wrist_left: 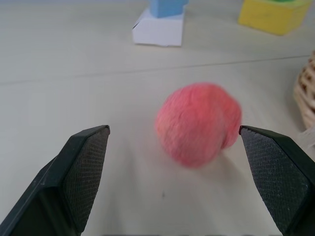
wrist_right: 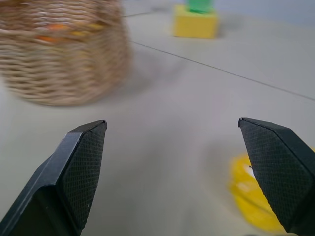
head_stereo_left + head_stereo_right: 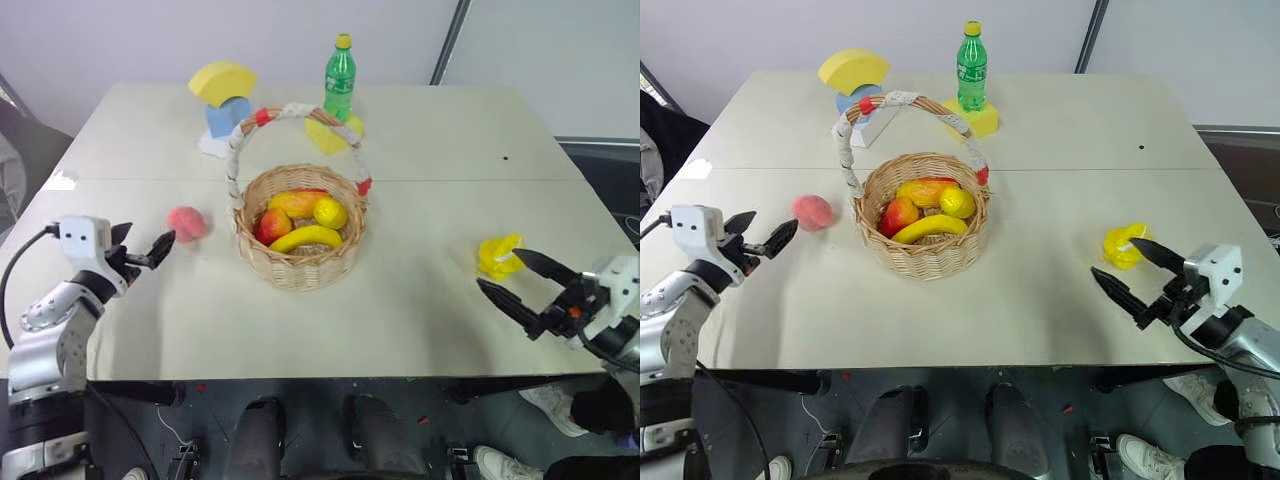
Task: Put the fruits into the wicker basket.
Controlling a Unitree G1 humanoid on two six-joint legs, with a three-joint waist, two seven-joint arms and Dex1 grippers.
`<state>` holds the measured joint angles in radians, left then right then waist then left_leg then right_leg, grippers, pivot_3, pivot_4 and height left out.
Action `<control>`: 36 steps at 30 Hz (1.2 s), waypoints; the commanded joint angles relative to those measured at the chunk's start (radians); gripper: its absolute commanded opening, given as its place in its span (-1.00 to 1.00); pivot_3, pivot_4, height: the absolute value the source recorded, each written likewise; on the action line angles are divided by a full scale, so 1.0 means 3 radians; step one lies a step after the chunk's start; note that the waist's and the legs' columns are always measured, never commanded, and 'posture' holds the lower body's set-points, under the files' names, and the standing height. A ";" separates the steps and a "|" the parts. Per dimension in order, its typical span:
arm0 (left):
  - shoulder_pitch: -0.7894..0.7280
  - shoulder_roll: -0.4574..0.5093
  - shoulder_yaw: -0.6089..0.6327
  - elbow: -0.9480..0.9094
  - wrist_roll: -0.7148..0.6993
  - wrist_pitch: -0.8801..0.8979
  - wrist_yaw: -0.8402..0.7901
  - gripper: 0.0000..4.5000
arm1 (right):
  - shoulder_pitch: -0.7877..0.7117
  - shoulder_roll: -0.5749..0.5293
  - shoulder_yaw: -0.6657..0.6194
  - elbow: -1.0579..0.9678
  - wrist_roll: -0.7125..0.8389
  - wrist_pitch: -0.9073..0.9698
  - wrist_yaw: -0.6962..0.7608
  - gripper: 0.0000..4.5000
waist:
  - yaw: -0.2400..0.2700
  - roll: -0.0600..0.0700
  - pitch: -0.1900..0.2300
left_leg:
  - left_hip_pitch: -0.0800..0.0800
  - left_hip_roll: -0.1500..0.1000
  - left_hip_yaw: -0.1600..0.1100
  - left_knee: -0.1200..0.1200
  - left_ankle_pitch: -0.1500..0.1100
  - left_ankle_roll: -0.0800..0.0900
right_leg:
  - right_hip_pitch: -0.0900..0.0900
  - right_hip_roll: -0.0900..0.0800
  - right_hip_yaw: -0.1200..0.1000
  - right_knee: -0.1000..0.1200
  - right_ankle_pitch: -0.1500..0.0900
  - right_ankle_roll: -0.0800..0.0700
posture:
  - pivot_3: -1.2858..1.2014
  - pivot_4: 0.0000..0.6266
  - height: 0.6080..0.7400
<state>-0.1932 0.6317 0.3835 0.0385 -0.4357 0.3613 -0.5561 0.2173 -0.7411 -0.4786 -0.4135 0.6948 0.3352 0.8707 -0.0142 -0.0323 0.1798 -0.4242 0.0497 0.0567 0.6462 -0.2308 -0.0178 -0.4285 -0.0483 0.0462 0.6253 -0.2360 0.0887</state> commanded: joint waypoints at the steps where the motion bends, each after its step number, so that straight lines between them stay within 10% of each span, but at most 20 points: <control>1: -0.0207 0.0186 -0.0176 -0.0040 0.0146 0.0089 -0.0070 1.00 | -0.0236 -0.0140 0.0173 -0.0464 0.0287 0.0289 -0.0051 0.98 | -0.0005 0.0000 0.0000 | 0.0000 0.0000 0.0000 0.0000 0.0000 0.0000 | 0.0000 0.0001 0.0000 0.0001 0.0000 0.0000 | 0.03 -0.52 1.00; 24: -0.1193 0.0146 -0.0850 0.0520 0.0640 0.1091 0.0140 1.00 | -0.1146 -0.0033 0.1130 -0.0930 0.0248 0.0573 -0.0347 0.98 | 0.0005 -0.0005 0.0002 | -0.0003 -0.0005 -0.0002 0.0006 0.0001 0.0002 | -0.0001 0.0009 -0.0002 0.0008 0.0001 0.0004 | 0.03 -0.52 1.00; 29: -0.1204 0.0158 -0.0859 0.0559 0.0736 0.1097 0.0191 0.27 | -0.1225 0.0026 0.1186 -0.0888 0.0194 0.0542 -0.0364 1.00 | 0.0005 -0.0006 0.0002 | -0.0003 -0.0005 -0.0002 0.0008 0.0001 0.0002 | -0.0001 0.0008 -0.0002 0.0010 0.0001 0.0004 | 0.03 -0.52 1.00; 36: -0.0936 0.0344 -0.0319 0.0142 0.0374 0.0803 -0.0176 0.27 | -0.1294 0.0023 0.1130 -0.0815 0.0137 0.0523 -0.0330 1.00 | -0.0028 -0.0007 0.0003 | -0.0003 -0.0002 -0.0002 0.0007 0.0001 0.0002 | -0.0003 0.0010 -0.0002 0.0012 0.0001 0.0004 | 0.03 -0.52 1.00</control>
<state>-0.4772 0.6997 0.2106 0.1600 -0.2741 0.6503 -0.5588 -0.1558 -0.7342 -0.1181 -0.6527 0.7346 0.5133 0.7687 -0.0226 -0.0345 0.1806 -0.4250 0.0496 0.0561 0.6480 -0.2305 -0.0173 -0.4300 -0.0449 0.0457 0.6290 -0.2358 0.0900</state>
